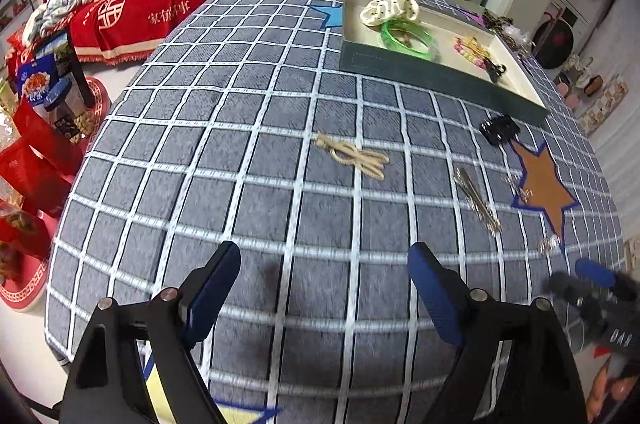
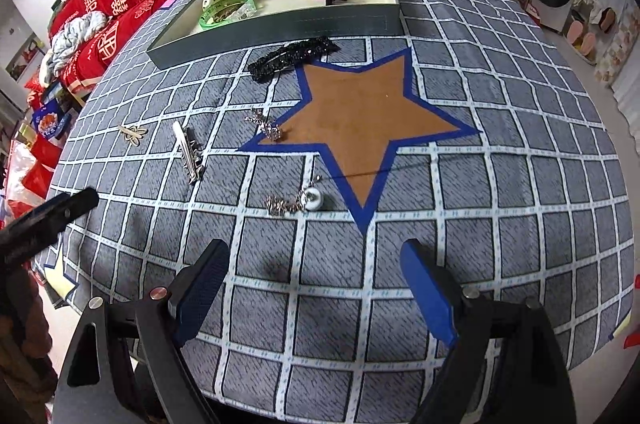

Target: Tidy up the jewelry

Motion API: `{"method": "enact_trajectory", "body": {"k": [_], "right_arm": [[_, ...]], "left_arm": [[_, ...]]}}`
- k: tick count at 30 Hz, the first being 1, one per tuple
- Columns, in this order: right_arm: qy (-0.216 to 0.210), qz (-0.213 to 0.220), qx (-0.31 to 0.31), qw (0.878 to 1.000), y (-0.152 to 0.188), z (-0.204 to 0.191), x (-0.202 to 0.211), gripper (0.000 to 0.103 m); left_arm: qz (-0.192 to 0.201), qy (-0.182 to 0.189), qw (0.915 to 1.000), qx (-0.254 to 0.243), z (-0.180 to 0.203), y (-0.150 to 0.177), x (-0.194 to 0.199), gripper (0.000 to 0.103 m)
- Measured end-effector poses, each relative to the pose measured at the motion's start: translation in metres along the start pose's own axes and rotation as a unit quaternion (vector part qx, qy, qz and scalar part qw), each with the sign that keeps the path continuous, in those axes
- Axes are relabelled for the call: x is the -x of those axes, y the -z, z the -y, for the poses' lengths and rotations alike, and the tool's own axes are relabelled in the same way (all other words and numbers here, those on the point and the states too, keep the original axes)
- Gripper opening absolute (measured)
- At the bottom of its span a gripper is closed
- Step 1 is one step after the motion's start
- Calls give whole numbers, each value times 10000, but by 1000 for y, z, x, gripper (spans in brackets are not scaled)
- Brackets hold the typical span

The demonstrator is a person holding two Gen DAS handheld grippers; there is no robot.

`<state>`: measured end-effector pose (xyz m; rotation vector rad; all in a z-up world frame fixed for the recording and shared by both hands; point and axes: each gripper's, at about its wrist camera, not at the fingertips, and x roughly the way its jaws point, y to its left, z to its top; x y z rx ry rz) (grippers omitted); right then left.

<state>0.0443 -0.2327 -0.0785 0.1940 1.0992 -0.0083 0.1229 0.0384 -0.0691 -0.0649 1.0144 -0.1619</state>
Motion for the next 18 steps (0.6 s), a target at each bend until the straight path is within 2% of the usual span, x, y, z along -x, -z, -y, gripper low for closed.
{"method": "enact_trajectory", "body": {"k": [2, 4, 9, 10, 11, 13, 16, 17, 18], "right_arm": [[30, -5, 41, 10000, -3, -2, -3, 89], [82, 9, 113, 9999, -5, -4, -6, 89], [262, 61, 277, 9993, -10, -8, -12, 89], [294, 82, 306, 9991, -11, -9, -13, 89], [319, 100, 326, 9989, -11, -9, -13, 89], [385, 144, 367, 9985, -11, -10, -14, 88], [519, 223, 460, 9973, -11, -12, -15, 82], [569, 253, 503, 9968, -11, -13, -15, 79], [608, 277, 537, 9963, -10, -13, -15, 76]], "left_arm": [[-16, -36, 10000, 68, -1, -8, -6, 92], [-57, -50, 9999, 136, 0, -15, -12, 84], [-171, -83, 9990, 411, 3, -27, -26, 82], [-184, -104, 9987, 465, 4, -30, -29, 73], [-229, -115, 9982, 537, 6, -33, -33, 70], [-205, -192, 9979, 578, 11, -37, -35, 70], [-197, -289, 9975, 619, 18, -44, -39, 68], [-192, -326, 9974, 610, 20, -46, -40, 61], [-193, -374, 9974, 577, 24, -48, -42, 58]]}}
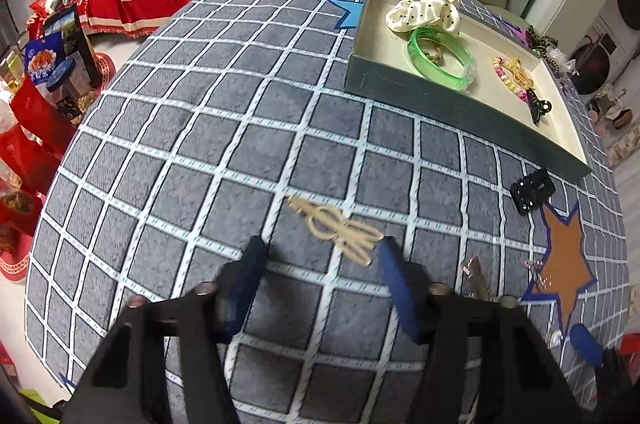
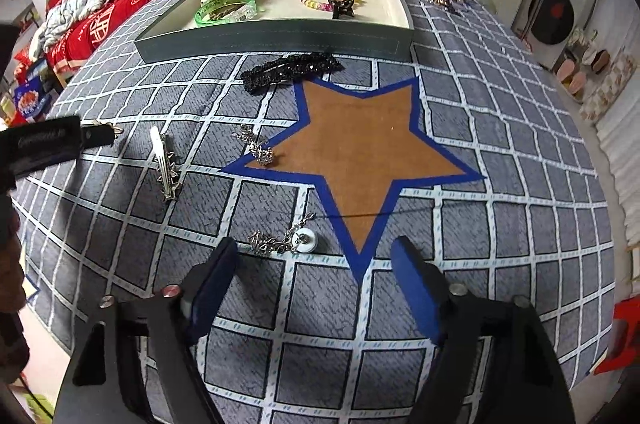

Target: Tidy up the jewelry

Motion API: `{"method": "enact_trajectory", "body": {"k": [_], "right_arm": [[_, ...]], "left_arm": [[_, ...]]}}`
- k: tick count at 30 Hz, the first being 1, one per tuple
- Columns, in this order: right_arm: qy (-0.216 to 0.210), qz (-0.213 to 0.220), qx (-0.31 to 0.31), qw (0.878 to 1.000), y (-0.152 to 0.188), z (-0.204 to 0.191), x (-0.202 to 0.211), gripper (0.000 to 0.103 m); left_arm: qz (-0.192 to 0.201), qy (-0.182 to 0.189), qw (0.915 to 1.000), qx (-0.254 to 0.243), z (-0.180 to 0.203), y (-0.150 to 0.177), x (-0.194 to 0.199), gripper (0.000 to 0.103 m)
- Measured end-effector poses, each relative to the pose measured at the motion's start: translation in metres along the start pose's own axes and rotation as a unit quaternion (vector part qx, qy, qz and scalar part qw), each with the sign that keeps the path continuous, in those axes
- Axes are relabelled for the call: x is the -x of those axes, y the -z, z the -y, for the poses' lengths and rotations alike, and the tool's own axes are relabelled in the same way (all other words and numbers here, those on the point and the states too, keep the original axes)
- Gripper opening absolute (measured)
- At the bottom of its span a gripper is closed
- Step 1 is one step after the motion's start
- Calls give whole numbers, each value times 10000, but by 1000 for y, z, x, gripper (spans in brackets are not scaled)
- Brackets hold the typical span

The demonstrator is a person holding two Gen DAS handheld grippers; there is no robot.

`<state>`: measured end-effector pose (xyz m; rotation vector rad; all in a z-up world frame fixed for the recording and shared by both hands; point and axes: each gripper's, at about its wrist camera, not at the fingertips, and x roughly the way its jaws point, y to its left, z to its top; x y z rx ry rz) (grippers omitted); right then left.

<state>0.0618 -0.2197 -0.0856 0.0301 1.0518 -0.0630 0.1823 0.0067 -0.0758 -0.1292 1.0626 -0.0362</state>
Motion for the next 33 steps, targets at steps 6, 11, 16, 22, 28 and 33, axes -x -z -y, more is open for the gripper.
{"method": "enact_trajectory", "body": {"k": [6, 11, 16, 22, 28, 33], "right_arm": [[-12, 135, 174, 9998, 1, -5, 2, 59], [-52, 182, 176, 9997, 0, -5, 4, 36], [-137, 217, 43, 9997, 2, 4, 7, 36], [-318, 231, -174, 9991, 4, 17, 15, 36], [-348, 209, -250, 9989, 5, 21, 16, 36], [-412, 194, -255, 9986, 7, 18, 15, 36]], "left_arm": [[59, -45, 9995, -322, 16, -3, -2, 30], [192, 249, 9978, -585, 12, 2, 1, 7], [296, 523, 9948, -825, 0, 15, 10, 7], [367, 756, 9923, -913, -9, 24, 27, 7], [368, 644, 9950, -667, -15, 18, 33, 7], [368, 207, 9986, -334, -15, 10, 31, 7]]}}
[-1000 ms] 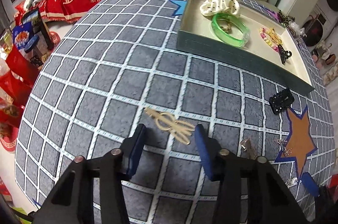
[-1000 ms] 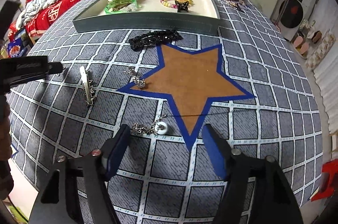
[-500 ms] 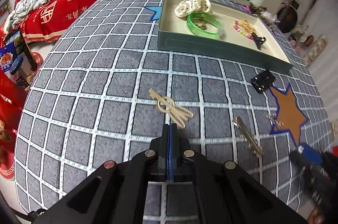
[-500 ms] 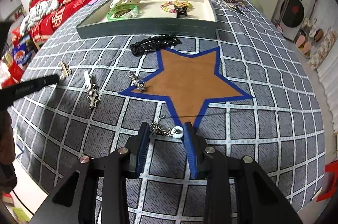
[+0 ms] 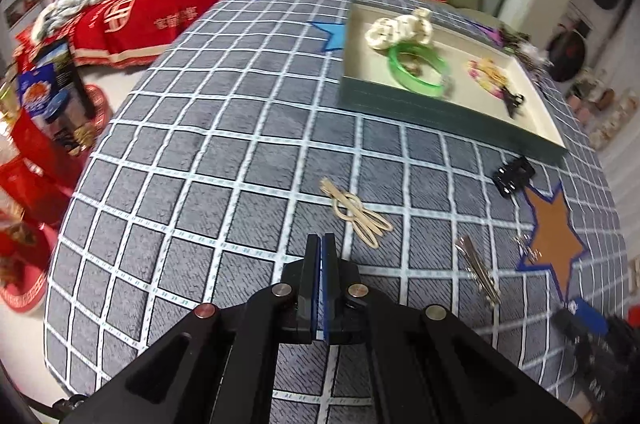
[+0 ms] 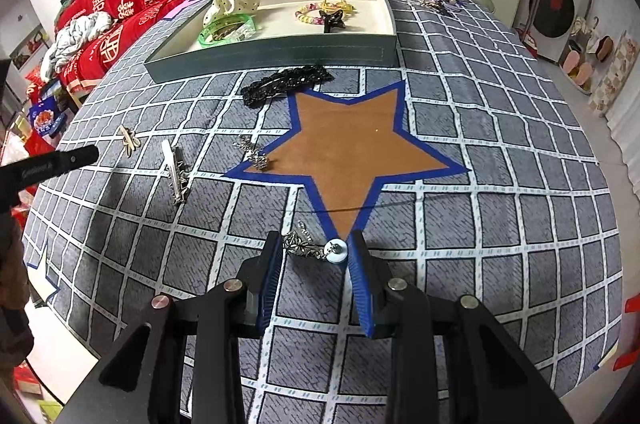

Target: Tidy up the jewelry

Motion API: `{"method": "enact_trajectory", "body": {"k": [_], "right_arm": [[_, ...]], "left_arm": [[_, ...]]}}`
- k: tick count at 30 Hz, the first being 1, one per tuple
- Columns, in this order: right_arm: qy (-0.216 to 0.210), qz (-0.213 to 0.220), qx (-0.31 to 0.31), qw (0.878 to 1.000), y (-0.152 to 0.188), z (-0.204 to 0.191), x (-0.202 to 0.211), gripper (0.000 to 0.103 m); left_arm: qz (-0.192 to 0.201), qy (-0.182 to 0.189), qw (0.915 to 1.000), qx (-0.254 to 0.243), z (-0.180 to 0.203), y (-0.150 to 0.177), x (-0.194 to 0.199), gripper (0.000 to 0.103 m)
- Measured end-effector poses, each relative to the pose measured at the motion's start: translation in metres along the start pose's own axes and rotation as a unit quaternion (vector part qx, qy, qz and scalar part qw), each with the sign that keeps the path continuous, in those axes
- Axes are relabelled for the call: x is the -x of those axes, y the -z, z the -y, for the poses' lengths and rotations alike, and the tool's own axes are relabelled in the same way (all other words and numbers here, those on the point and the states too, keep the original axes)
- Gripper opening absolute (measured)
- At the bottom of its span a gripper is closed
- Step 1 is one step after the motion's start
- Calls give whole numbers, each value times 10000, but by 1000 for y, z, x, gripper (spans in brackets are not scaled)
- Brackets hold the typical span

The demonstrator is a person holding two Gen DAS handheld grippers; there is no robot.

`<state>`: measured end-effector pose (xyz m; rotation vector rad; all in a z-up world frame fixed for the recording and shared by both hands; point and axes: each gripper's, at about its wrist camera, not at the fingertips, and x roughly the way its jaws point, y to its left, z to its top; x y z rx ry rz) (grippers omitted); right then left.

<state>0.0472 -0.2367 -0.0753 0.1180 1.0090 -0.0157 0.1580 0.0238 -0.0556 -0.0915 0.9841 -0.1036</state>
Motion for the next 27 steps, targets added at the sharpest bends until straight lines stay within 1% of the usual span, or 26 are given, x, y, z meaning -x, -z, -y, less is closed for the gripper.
{"method": "enact_trajectory", "body": {"k": [2, 11, 13, 16, 19, 24, 27], "right_arm": [[-29, -6, 6, 10000, 0, -1, -1, 36], [-119, 23, 19, 9999, -2, -1, -1, 36], [-128, 30, 17, 9999, -2, -1, -1, 36], [-153, 38, 10, 9999, -3, -1, -1, 36], [-182, 41, -4, 9998, -4, -1, -1, 36], [-213, 48, -3, 9998, -5, -2, 0, 36], [-229, 51, -21, 9997, -5, -2, 0, 36]], "left_arm": [[-81, -43, 9999, 108, -1, -2, -3, 8], [-318, -165, 9991, 225, -1, -7, -19, 8], [-281, -286, 9990, 185, -1, -7, -18, 8], [-114, -508, 9986, 112, -1, -8, -13, 8], [-5, -608, 9981, 21, 1, -10, -10, 8], [-11, -471, 9989, 65, 1, -12, -9, 8], [56, -494, 9988, 41, 3, -12, -7, 8]]}}
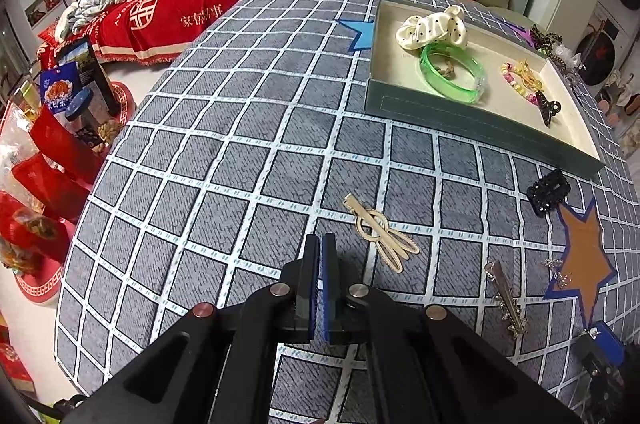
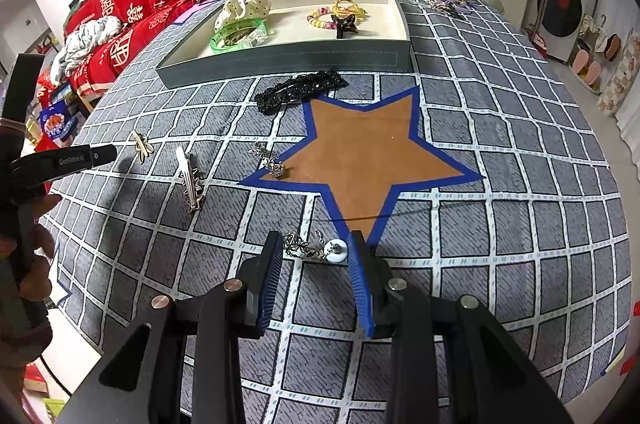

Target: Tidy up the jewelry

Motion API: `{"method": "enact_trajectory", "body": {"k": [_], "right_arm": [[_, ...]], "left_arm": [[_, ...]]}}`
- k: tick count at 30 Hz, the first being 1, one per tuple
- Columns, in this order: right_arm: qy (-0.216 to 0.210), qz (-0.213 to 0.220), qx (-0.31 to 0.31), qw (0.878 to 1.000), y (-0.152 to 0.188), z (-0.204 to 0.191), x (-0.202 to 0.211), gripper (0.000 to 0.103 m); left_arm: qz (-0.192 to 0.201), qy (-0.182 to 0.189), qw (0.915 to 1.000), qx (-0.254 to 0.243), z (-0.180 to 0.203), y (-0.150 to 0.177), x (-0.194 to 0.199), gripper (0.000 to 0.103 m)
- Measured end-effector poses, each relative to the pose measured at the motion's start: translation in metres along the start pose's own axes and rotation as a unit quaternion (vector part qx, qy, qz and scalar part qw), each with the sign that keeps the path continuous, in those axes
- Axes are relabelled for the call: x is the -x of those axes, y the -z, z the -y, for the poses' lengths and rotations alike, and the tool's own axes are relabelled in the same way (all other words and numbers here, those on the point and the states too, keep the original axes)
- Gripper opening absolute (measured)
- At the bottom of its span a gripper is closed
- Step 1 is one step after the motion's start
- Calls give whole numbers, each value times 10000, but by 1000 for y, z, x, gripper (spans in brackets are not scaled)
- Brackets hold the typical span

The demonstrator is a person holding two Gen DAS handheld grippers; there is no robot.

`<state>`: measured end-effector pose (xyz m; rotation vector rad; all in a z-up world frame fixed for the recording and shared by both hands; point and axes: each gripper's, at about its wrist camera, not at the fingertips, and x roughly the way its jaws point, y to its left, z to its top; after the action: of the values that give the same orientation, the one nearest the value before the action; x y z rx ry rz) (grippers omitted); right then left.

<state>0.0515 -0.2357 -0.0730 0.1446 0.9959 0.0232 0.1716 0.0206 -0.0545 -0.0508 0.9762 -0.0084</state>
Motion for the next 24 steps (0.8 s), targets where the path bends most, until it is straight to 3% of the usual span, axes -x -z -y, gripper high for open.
{"method": "enact_trajectory", "body": {"k": [7, 13, 20, 24], "right_arm": [[-16, -9, -45, 10000, 0, 2, 0, 36], [-32, 1, -53, 10000, 0, 1, 0, 36], [-76, -16, -101, 9999, 0, 1, -2, 36], [-95, -26, -112, 9999, 0, 2, -3, 36]], "left_arm": [[381, 9, 9993, -45, 1, 2, 12, 8], [544, 627, 9965, 125, -11, 2, 18, 8], [872, 673, 9939, 87, -14, 2, 29, 8], [713, 903, 9932, 183, -18, 1, 28, 8]]}}
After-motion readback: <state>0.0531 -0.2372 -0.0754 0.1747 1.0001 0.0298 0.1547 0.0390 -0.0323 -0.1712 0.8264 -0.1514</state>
